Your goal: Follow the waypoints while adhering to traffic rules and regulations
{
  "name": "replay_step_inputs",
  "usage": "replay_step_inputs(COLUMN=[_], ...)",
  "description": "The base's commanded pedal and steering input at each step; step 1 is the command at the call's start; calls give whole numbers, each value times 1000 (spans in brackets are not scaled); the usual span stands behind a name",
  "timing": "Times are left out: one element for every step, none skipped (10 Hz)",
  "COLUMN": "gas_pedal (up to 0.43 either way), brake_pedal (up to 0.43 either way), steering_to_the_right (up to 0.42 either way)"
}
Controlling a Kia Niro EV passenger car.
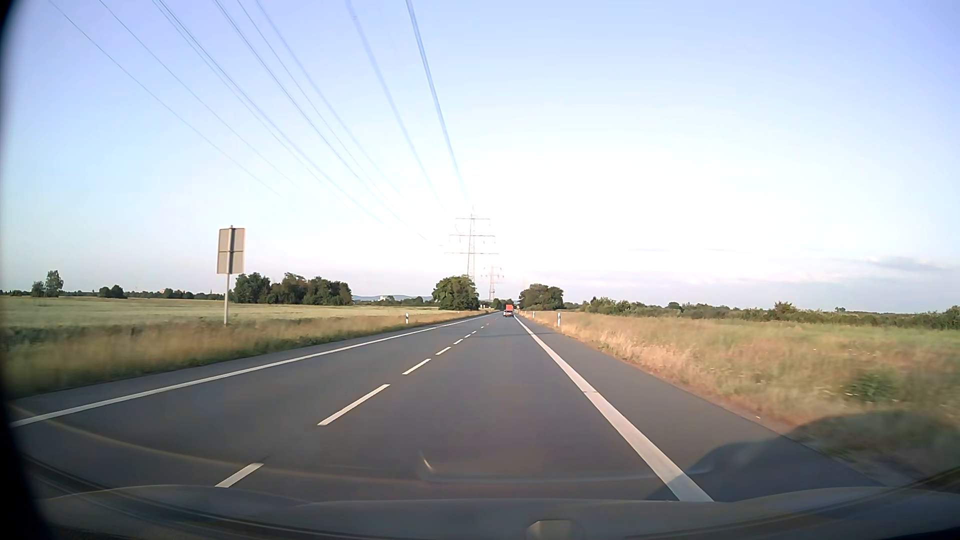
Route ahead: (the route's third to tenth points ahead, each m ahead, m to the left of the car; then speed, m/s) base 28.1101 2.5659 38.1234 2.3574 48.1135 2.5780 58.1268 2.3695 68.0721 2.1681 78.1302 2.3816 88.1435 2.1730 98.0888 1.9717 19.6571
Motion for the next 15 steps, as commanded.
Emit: replay_step_inputs(gas_pedal=[98, 98, 98, 98, 98, 98, 98, 98, 98, 98, 98, 98, 98, 98, 98], brake_pedal=[24, 24, 18, 24, 24, 18, 18, 24, 24, 24, 18, 18, 24, 18, 24], steering_to_the_right=[0, 1, 1, 1, 1, 1, 1, 1, 1, 1, 1, 1, 1, 1, 0])
